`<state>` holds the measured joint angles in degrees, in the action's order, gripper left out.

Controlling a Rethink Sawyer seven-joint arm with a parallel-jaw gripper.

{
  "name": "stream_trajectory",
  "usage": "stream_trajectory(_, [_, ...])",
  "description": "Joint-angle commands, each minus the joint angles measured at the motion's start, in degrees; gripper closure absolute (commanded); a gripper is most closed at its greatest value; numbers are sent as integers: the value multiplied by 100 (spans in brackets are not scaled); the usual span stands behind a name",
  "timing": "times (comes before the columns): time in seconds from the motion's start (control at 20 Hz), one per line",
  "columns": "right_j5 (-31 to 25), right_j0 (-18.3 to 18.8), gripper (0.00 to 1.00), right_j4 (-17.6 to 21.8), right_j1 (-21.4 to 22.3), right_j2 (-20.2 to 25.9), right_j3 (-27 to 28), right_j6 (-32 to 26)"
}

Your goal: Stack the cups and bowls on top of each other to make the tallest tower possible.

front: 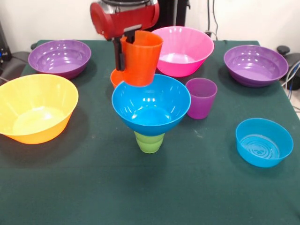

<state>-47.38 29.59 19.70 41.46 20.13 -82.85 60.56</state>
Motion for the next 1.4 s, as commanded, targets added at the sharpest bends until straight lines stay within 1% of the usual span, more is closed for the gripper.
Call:
stream_trajectory(0.05, [-374, -25, 100, 476, -523, 466, 176, -979])
stream_trajectory(0.5, [-143, -74, 100, 497, -572, 559, 115, -725])
stream_trajectory(0.75, [-107, -56, 100, 572, -607, 550, 123, -726])
stream_trajectory(1.05, [-95, 5, 100, 701, -710, 534, 223, -884])
stream_trajectory(1.4, [-59, -44, 100, 752, -741, 499, 280, -845])
